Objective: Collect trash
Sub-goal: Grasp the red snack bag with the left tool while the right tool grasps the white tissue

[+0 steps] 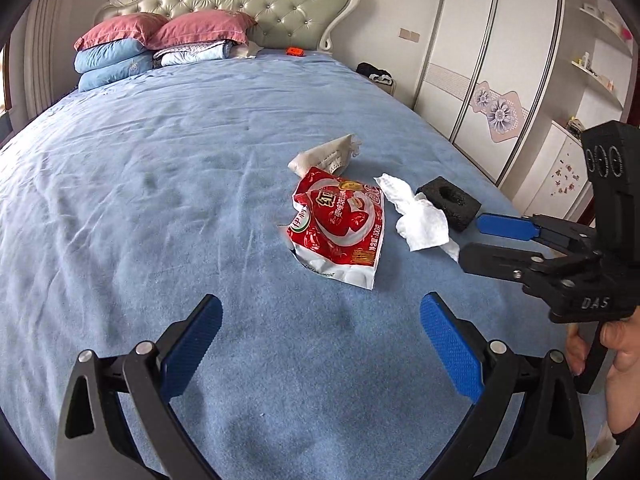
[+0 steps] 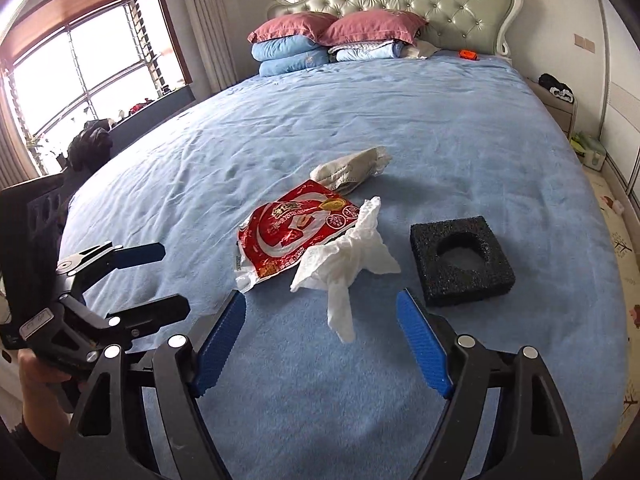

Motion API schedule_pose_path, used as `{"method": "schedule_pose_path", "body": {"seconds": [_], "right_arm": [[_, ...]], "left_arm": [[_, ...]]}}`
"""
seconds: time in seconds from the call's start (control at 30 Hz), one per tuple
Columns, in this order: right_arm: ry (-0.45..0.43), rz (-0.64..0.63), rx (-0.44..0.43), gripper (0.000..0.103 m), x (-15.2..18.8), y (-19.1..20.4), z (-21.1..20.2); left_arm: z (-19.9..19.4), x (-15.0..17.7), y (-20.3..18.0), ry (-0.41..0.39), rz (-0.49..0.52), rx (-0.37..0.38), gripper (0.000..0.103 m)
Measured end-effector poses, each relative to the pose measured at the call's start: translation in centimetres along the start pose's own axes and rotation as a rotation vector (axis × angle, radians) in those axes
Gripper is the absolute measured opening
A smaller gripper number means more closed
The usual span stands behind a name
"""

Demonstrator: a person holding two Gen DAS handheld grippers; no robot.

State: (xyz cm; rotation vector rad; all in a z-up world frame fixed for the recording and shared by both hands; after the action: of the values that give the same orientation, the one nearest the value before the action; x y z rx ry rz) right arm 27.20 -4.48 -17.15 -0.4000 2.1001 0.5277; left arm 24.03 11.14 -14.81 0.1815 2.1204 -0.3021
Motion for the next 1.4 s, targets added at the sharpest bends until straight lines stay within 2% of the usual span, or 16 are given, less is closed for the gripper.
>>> {"method": "schedule_pose_path", "body": {"seconds": [0.1, 0.17, 0.23, 0.33, 0.43, 0.5, 0.67, 0.8, 0.93, 1.03, 1.1, 1.17, 1.4], "right_arm": [[0.021, 0.016, 0.021, 0.076, -0.3, -0.6, 2.2], [0.022, 0.018, 0.041, 0.07, -0.6, -1.0, 3.1], [0.053, 0.025, 0.072, 0.026, -0.4, -1.7, 3.8], [0.06, 0.056, 0.049, 0.026, 0.2, -2.0, 3.0], [0.026, 0.047, -0.013, 0.026, 0.3, -1.3, 0.4], [-0.009, 0.03, -0.016, 0.026, 0.1, -1.1, -1.2], [-0.015, 0.113, -0.073, 0.026, 0.3, -2.0, -2.3], [0.002, 0.183, -0.103, 0.026, 0.5, -2.7, -1.9], [-0.017, 0.194, -0.096, 0.026, 0.1, -3.3, -2.3], [-0.02, 0.2, -0.081, 0.027, -0.1, -4.0, -2.7], [-0.02, 0.2, -0.059, 0.027, 0.1, -4.5, -2.9], [-0.028, 0.195, -0.05, 0.027, 0.0, -4.8, -3.0], [-0.038, 0.18, -0.054, 0.026, 0.0, -4.7, -3.4]], "left_arm": [[0.7, 0.0, 0.2, 0.009, -0.007, 0.006, 0.099], [1.2, 0.1, 0.2, 0.02, -0.006, 0.003, 0.099], [1.6, 0.1, 0.2, 0.031, 0.002, 0.001, 0.099], [2.3, -0.2, 0.1, 0.045, 0.017, -0.001, 0.099], [3.4, -0.6, -0.2, 0.058, 0.031, -0.004, 0.099], [4.4, -0.9, -0.4, 0.071, 0.042, -0.014, 0.099], [7.7, -1.8, -0.5, 0.125, 0.114, -0.097, 0.099], [9.5, -2.5, -1.5, 0.155, 0.07, -0.013, 0.099], [11.0, -2.5, -2.1, 0.161, 0.079, -0.015, 0.099], [11.3, -2.1, -1.9, 0.152, 0.096, -0.046, 0.089], [10.7, -2.5, -1.8, 0.127, 0.09, -0.052, 0.066], [10.3, -2.6, -1.6, 0.111, 0.066, -0.046, 0.058], [7.2, -2.5, -1.9, 0.032, 0.033, -0.061, 0.052]]}}
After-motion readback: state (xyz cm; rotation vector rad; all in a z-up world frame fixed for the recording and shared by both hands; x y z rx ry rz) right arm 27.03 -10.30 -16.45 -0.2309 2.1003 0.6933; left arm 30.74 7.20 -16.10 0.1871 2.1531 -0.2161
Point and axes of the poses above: each gripper's, at about its wrist camera, not at the fingertips, and z roughly the way its jaws point, y to its left, x to its underside, the point moved 6 cm from there along z, roughly the way its jaws point, and after that the axes turned 13 degrees about -y, right-handed, at the moved point
